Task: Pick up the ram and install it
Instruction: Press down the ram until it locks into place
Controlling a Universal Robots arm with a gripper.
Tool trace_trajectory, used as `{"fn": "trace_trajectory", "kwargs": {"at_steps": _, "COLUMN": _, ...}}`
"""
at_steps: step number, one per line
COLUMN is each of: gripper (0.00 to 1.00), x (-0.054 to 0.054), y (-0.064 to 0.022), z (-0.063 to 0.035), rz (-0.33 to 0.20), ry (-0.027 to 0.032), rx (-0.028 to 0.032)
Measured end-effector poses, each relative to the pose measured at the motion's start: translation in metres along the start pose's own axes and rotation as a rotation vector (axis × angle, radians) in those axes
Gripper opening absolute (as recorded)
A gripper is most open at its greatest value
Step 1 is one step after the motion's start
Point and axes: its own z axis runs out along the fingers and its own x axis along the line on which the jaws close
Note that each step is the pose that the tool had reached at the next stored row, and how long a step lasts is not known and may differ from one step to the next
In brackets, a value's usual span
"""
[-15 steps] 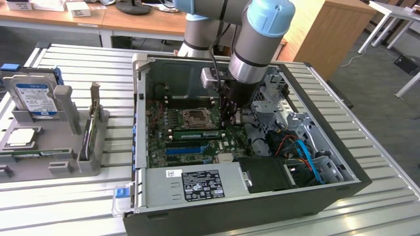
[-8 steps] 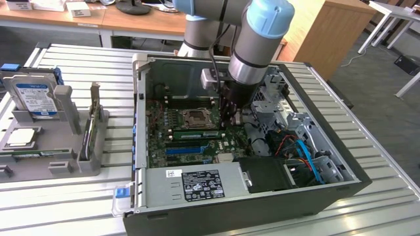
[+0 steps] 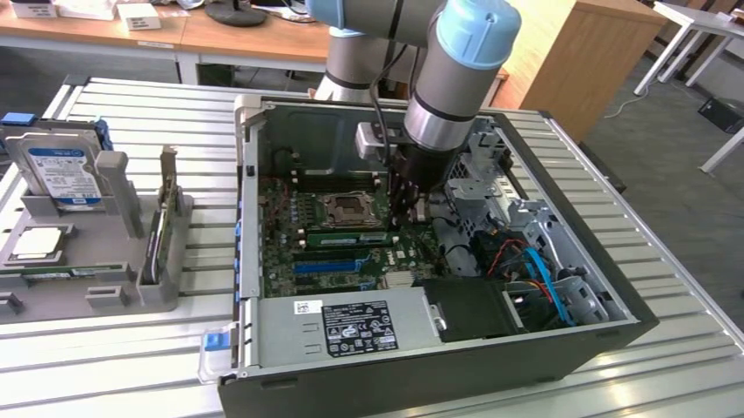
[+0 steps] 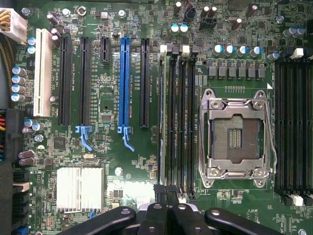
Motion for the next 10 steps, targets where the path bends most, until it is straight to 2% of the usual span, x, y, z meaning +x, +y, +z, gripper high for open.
{"fn": "trace_trajectory", "kwargs": {"at_steps": 10, "gripper": 0.11, "x": 0.0000, "y": -0.0009, "z": 0.0001, "rz": 0.000, "ry": 0.0003, "rx": -0.0001}}
